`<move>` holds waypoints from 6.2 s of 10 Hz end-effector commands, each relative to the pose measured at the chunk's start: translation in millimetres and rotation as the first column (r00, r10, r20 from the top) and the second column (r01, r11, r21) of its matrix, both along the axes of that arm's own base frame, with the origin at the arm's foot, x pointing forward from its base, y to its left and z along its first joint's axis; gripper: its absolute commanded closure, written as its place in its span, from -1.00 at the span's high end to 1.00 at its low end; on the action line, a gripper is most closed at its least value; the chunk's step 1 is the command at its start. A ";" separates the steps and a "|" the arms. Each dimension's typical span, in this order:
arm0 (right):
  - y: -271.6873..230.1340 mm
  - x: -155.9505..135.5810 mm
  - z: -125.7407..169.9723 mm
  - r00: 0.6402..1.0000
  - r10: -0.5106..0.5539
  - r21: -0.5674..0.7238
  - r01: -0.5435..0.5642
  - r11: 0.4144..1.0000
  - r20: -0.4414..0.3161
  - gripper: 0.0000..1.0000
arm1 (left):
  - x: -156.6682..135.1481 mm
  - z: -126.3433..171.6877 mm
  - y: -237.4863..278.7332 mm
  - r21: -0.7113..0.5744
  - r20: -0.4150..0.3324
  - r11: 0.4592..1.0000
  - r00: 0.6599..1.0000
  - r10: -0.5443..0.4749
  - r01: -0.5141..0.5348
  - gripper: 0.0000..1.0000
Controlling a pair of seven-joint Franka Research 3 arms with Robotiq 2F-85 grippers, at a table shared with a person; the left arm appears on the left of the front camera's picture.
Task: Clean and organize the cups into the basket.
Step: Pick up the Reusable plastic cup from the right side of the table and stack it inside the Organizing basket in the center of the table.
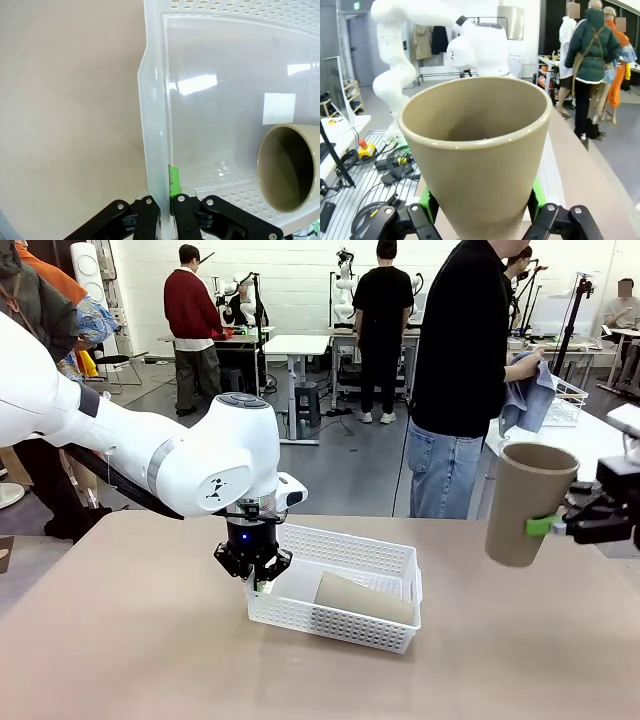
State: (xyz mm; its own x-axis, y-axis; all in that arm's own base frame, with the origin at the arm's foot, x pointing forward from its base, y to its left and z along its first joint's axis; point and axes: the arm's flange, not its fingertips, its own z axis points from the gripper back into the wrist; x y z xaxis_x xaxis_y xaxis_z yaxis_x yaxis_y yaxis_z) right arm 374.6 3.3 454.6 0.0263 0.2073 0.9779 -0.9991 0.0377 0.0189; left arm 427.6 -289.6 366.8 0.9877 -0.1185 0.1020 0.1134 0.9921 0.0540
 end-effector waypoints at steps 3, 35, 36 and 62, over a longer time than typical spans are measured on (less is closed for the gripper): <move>-0.9 13.2 -20.5 0.999 0.036 0.000 -0.036 0.999 -0.009 -0.49 | -2.1 1.1 1.0 -0.006 0.008 1.000 1.000 -0.008 0.008 -1.00; 290.0 145.3 -57.0 0.992 0.082 -0.879 -0.120 0.461 -0.093 0.68 | -2.1 1.1 1.0 -0.006 0.008 1.000 1.000 -0.008 0.008 -1.00; 288.5 147.3 -62.9 0.991 0.091 -0.860 -0.130 0.494 -0.097 0.68 | -2.1 1.1 1.0 -0.006 0.008 1.000 1.000 -0.008 0.008 -1.00; 42.0 53.2 3.7 0.935 0.341 -0.107 -0.330 0.938 0.102 1.00 | -2.1 1.1 1.0 -0.006 0.008 1.000 1.000 -0.008 0.008 -1.00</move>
State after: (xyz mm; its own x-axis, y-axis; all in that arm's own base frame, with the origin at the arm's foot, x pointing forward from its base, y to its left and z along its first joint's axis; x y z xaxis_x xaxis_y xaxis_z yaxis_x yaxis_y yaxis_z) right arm 420.2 73.9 485.1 -0.2200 0.3434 0.9130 -0.9395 -0.3264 -0.1037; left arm 427.5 -289.5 366.6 0.9873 -0.1186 0.1053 0.1137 0.9922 0.0518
